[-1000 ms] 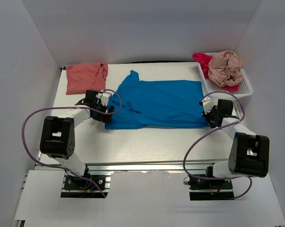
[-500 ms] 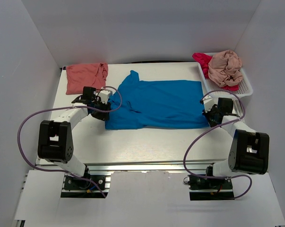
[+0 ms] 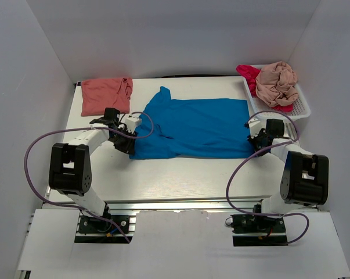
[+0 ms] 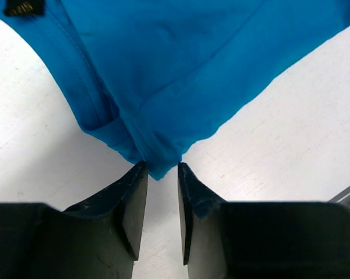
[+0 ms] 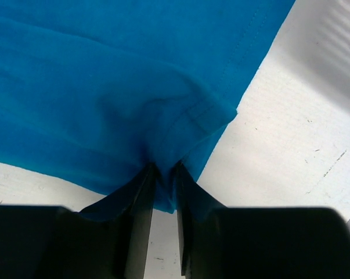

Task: Fold and stack the t-shirts
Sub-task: Fold the flattened tshirt in 1/3 of the way

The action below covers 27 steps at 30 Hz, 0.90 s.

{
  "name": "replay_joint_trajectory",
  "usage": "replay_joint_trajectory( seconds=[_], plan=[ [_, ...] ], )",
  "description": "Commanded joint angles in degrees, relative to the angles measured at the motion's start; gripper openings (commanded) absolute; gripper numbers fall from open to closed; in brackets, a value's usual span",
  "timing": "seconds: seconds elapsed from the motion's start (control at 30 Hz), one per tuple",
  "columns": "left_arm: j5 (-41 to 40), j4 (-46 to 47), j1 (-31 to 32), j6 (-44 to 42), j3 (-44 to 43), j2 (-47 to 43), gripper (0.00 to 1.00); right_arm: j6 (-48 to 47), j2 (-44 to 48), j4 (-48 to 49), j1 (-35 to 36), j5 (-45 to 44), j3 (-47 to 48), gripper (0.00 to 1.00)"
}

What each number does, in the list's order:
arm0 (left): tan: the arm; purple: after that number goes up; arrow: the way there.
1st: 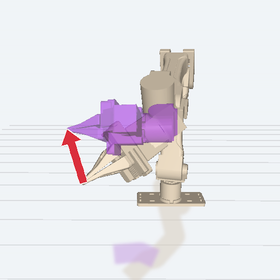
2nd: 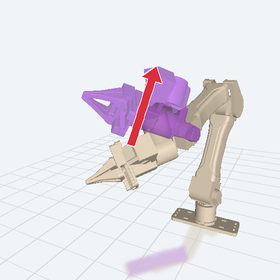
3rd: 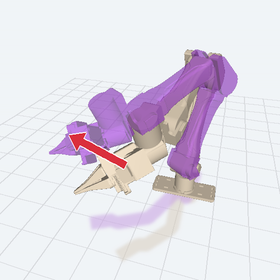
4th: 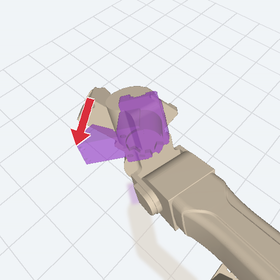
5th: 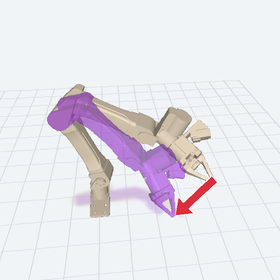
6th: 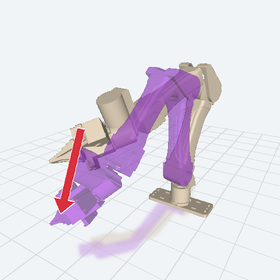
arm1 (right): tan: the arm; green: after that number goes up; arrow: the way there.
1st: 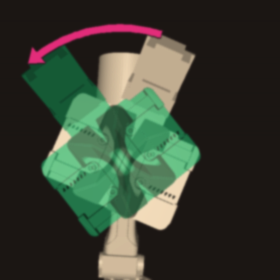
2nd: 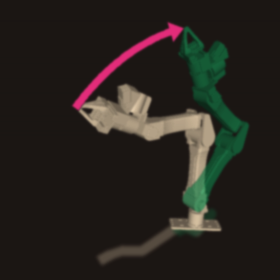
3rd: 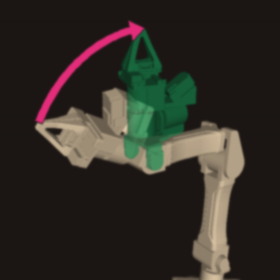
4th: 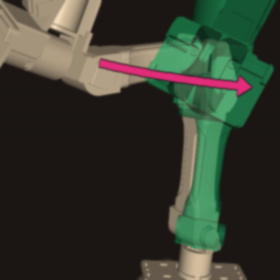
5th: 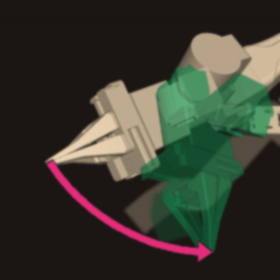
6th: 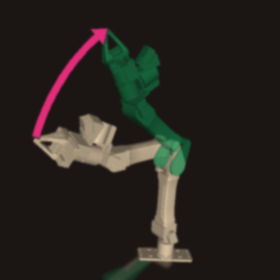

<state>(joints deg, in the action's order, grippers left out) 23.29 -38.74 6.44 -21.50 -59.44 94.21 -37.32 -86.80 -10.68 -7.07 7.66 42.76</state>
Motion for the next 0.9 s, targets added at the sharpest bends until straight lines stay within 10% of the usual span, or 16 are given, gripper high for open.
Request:
replay_joint_trajectory(
  seconds=[0.0,0.43,0.87],
  plan=[
    [2.46,-1.78,-0.28,-1.79,-1.03,-0.7,0.38,0.06,1.11,-1.98,-0.22,0.42,1.8,0.27],
    [1.85,0.33,-0.28,-1.88,-0.41,0.97,0.45,-2.67,5.33,-3.39,-0.14,0.16,-0.83,0.65],
    [1.49,1.56,-0.28,-1.71,-1.12,2.99,0.4,-3.29,4.98,-2.6,-0.22,-0.63,-1.89,0.54]
  ],
)
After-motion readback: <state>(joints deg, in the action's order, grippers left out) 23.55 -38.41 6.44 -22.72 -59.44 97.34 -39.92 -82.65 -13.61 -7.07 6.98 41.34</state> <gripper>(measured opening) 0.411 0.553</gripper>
